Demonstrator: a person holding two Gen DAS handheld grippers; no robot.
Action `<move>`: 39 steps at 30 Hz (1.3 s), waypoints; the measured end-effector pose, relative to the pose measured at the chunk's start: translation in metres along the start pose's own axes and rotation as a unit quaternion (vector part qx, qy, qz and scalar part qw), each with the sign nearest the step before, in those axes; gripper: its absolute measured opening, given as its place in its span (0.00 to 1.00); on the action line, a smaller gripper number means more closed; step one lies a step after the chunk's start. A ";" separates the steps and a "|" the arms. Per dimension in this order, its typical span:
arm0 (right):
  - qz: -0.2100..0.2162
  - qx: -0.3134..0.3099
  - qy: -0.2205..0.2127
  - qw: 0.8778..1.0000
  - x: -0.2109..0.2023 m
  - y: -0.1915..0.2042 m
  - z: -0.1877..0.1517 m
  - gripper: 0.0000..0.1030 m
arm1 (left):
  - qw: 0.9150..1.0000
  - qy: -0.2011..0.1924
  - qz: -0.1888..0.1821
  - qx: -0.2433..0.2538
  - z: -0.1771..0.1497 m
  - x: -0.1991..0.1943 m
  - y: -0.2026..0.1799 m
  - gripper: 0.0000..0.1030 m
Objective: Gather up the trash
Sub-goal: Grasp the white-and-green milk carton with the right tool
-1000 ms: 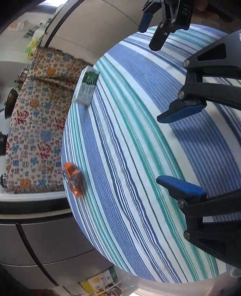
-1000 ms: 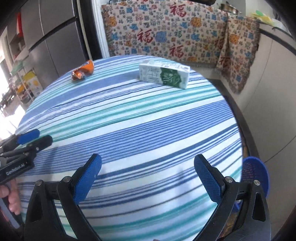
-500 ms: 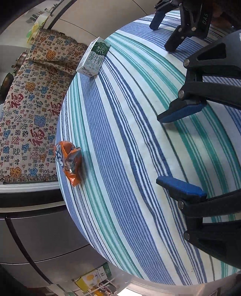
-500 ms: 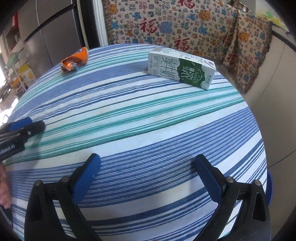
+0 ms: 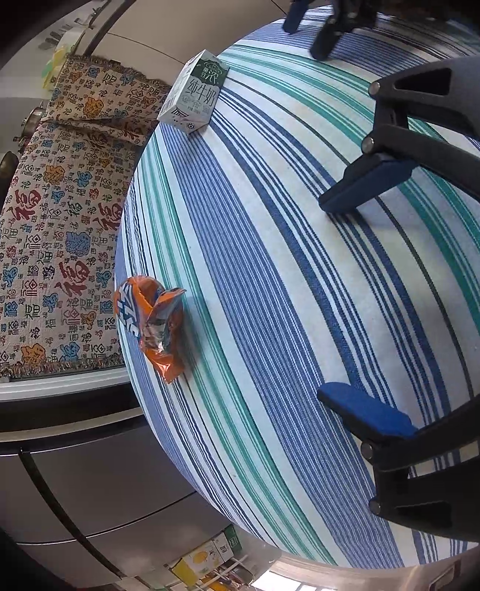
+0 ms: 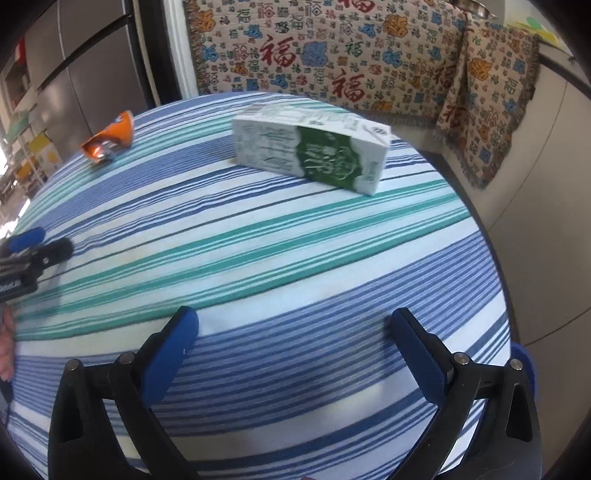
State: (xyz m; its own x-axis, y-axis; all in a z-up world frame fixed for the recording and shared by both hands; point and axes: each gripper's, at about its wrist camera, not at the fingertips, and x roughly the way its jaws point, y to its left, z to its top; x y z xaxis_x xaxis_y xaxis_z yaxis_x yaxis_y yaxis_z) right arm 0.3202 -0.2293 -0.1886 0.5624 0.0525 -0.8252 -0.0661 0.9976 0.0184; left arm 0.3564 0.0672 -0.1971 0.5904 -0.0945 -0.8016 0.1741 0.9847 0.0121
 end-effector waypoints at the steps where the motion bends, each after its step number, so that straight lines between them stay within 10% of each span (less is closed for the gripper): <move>1: 0.003 -0.005 0.004 1.000 0.006 -0.011 0.008 1.00 | 1.000 0.000 0.000 0.000 0.000 0.000 0.000 0.93; 17: 0.056 -0.181 0.016 0.982 0.063 -0.032 0.101 0.98 | 1.000 -0.001 -0.002 0.000 0.000 0.000 0.002 0.93; 20: 0.101 -0.174 0.011 0.980 0.057 -0.026 0.101 0.66 | 1.000 -0.001 -0.003 0.000 0.000 0.000 0.002 0.93; 32: 0.092 -0.073 -0.020 0.993 -0.033 0.054 -0.003 0.49 | 0.997 -0.026 -0.059 -0.036 0.007 -0.007 0.020 0.92; 39: 0.091 -0.078 -0.033 0.992 -0.036 0.086 -0.036 0.48 | 0.993 -0.079 -0.084 0.005 0.074 -0.011 0.048 0.92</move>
State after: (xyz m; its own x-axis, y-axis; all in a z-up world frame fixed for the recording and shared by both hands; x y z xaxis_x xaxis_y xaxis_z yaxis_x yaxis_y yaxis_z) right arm 0.2647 -0.1475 -0.1772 0.5819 0.2388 -0.7774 -0.2954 0.9527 0.0716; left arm 0.4166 0.1045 -0.1438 0.6678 -0.2804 -0.6895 0.2879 0.9515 -0.1081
